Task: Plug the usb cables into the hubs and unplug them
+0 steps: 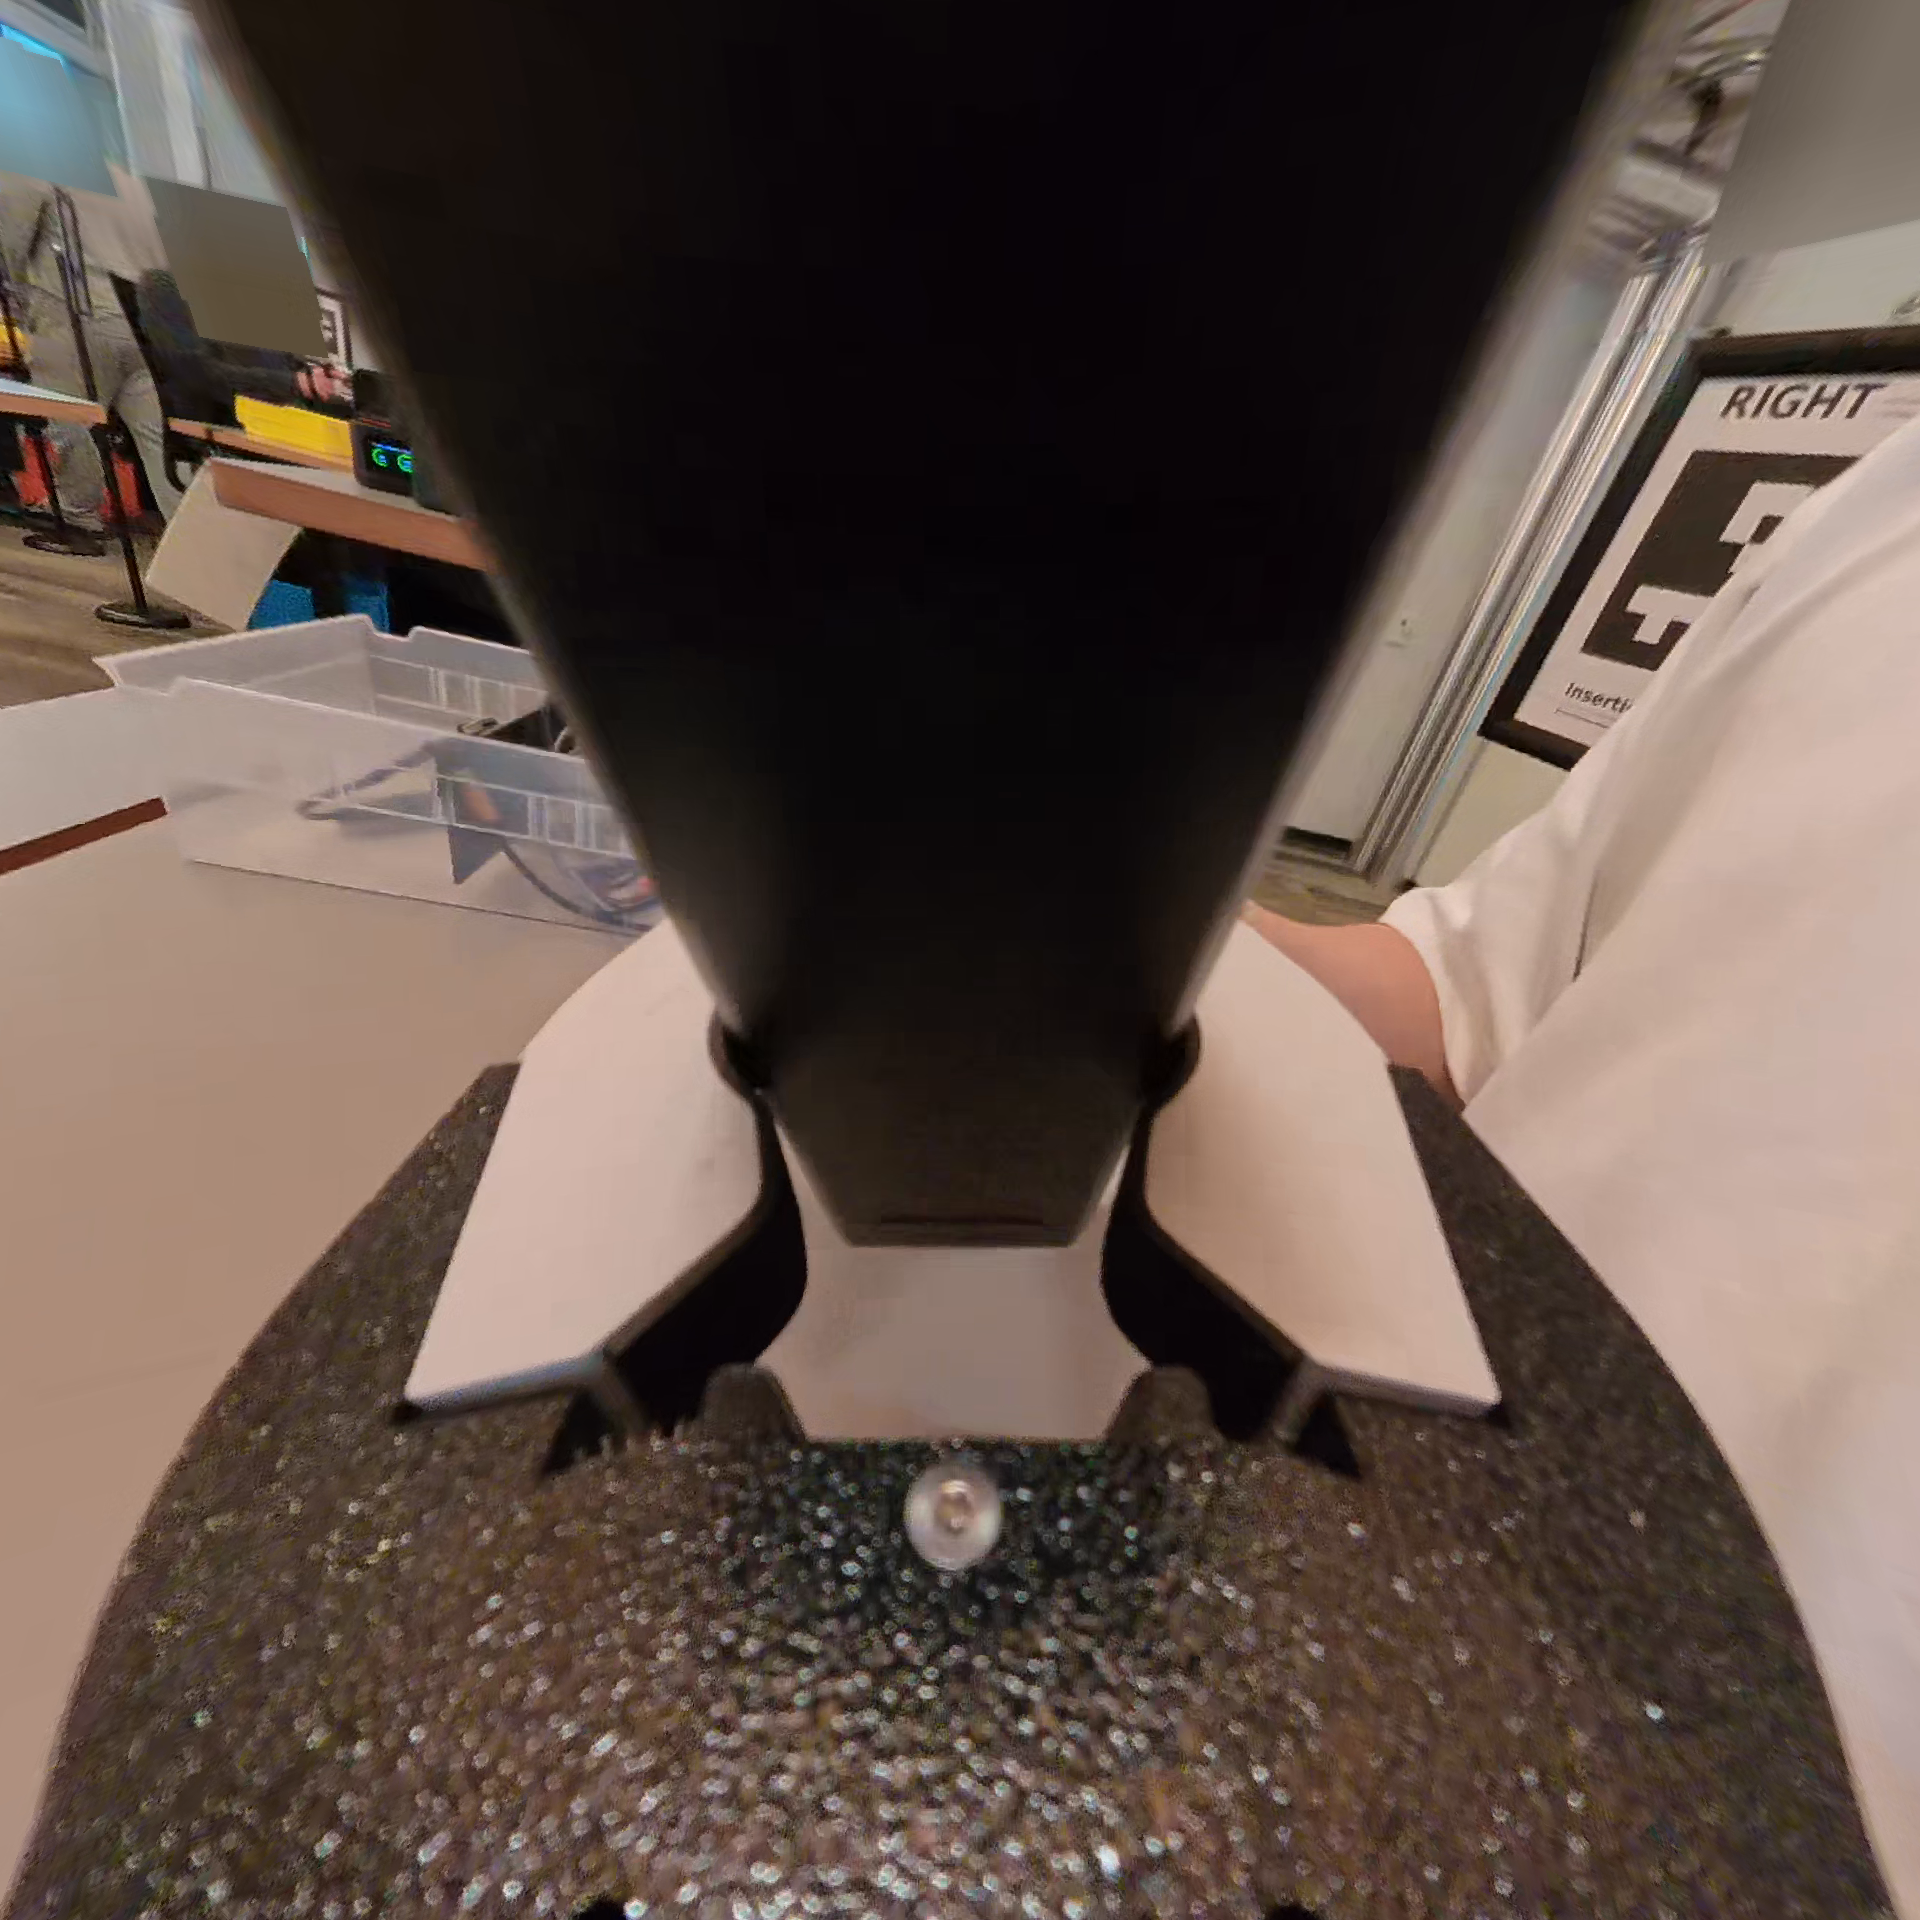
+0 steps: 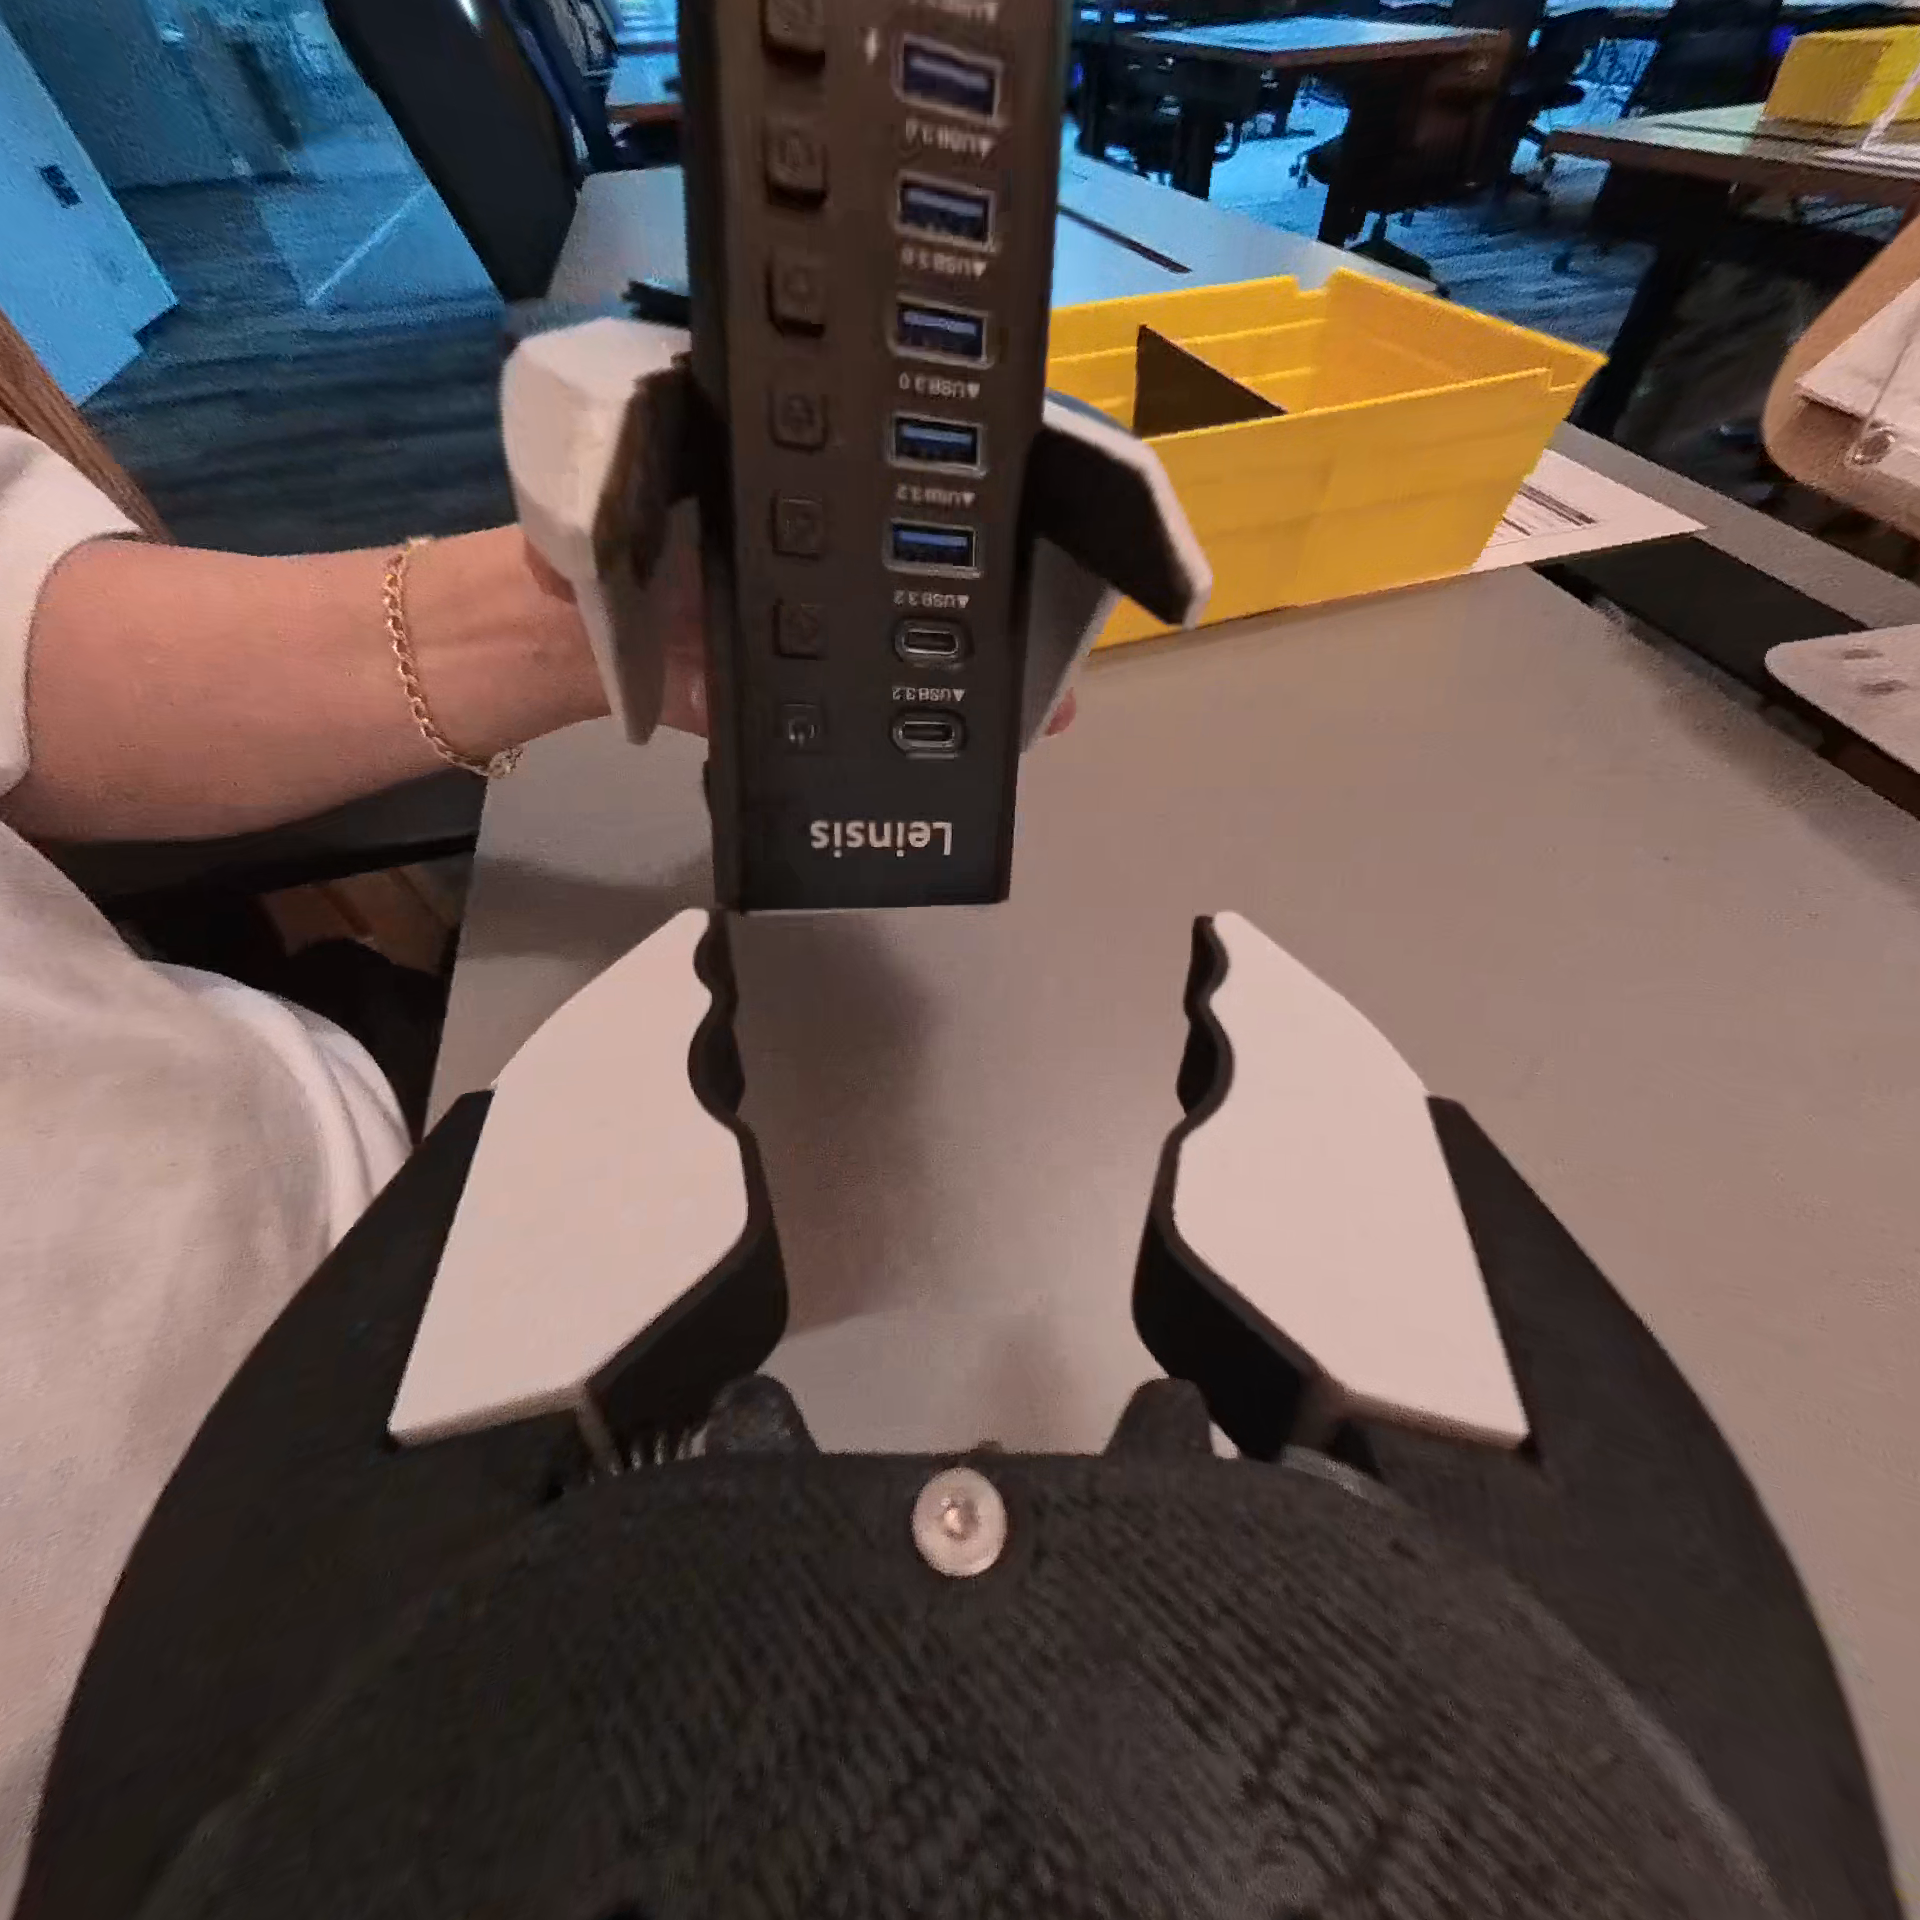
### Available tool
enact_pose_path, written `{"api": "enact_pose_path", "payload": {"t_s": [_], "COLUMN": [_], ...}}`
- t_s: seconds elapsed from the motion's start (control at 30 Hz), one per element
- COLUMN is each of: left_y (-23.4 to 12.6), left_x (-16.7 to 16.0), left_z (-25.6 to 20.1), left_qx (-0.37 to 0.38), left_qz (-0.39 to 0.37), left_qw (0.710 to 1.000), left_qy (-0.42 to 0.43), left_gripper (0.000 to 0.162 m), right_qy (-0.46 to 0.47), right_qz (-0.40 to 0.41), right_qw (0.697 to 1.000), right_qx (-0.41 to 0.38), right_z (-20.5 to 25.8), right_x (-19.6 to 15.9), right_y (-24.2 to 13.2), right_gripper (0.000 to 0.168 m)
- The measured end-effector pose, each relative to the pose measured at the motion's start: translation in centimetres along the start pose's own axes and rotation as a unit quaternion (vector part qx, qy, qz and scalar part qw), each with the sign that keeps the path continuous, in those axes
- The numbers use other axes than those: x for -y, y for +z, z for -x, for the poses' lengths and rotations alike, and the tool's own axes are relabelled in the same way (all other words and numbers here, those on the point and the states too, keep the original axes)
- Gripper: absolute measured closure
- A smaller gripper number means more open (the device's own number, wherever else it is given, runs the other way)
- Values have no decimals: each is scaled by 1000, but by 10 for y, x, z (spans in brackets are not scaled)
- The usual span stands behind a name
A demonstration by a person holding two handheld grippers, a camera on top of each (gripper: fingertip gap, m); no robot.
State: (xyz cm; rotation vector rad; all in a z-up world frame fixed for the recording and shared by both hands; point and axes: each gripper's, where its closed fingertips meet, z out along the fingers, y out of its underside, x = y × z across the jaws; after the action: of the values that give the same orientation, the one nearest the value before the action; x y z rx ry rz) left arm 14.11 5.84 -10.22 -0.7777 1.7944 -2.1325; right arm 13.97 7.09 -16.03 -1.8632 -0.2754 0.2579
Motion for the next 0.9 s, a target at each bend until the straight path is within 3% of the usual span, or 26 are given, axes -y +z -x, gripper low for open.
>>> {"api": "enact_pose_path", "payload": {"t_s": [0.17,0.4,0.7,0.77,0.8,0.9], "left_y": [7,33,60,61,61,66], "left_x": [-3,-7,-32,-36,-36,-27], "left_z": [-5,-11,-14,-19,-22,-18], "left_qx": [-8,-49,-85,-102,-112,-90], "left_qz": [35,54,160,176,178,153], "left_qw": [999,996,980,975,974,981], "left_qy": [29,49,87,87,79,76], "left_gripper": [92,92,92,92,92,92], "right_qy": [7,26,-3,-19,-30,-30], "right_qz": [-27,-102,-73,-51,-41,-58], "right_qw": [998,994,997,998,999,997], "right_qx": [60,11,-22,-15,-20,-30], "right_z": [23,19,13,15,13,10], "right_x": [9,24,3,-2,-4,3], "right_y": [7,3,-17,-21,-23,-29], "right_gripper": [84,83,85,89,99,107]}}
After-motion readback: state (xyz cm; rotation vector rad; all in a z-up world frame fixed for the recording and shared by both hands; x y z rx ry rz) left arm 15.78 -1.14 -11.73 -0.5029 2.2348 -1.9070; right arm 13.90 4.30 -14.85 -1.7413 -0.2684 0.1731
